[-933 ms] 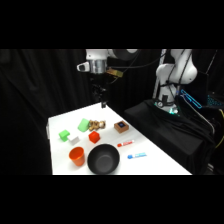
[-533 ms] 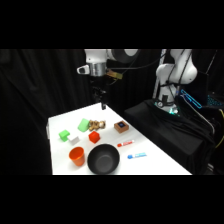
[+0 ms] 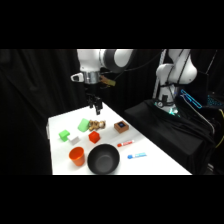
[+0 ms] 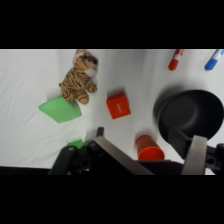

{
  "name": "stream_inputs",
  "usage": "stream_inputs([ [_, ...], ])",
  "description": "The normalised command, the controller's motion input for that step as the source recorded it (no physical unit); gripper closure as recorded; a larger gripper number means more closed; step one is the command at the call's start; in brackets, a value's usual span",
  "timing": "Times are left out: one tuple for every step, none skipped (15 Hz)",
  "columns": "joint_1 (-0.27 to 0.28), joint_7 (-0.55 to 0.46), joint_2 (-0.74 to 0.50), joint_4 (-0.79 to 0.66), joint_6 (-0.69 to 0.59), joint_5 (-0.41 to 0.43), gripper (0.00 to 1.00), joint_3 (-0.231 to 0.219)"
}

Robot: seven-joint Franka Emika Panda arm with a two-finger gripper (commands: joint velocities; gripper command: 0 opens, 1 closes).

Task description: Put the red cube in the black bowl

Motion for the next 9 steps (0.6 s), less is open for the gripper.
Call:
stream_inputs([
  [-0.119, -0.47, 0.26, 0.27, 0.15, 0.136, 0.00, 0.037],
  [-0.117, -0.45, 0.26, 0.27, 0.15, 0.112, 0.00, 0.046],
  [-0.121, -0.45, 0.26, 0.27, 0.13, 0.121, 0.00, 0.060],
  [-0.126, -0.45, 0.27, 0.28, 0.12, 0.142, 0.00, 0.077],
  [-0.121, -0.40, 0.29, 0.28, 0.11, 0.131, 0.00, 0.087],
  [-0.113, -0.36, 0.29, 0.27, 0.11, 0.119, 0.00, 0.100],
  [-0.110, -0.34, 0.29, 0.26, 0.13, 0.109, 0.00, 0.110],
  [-0.103, -0.28, 0.30, 0.26, 0.12, 0.081, 0.00, 0.104],
  [-0.111, -0.28, 0.31, 0.26, 0.12, 0.090, 0.00, 0.109],
])
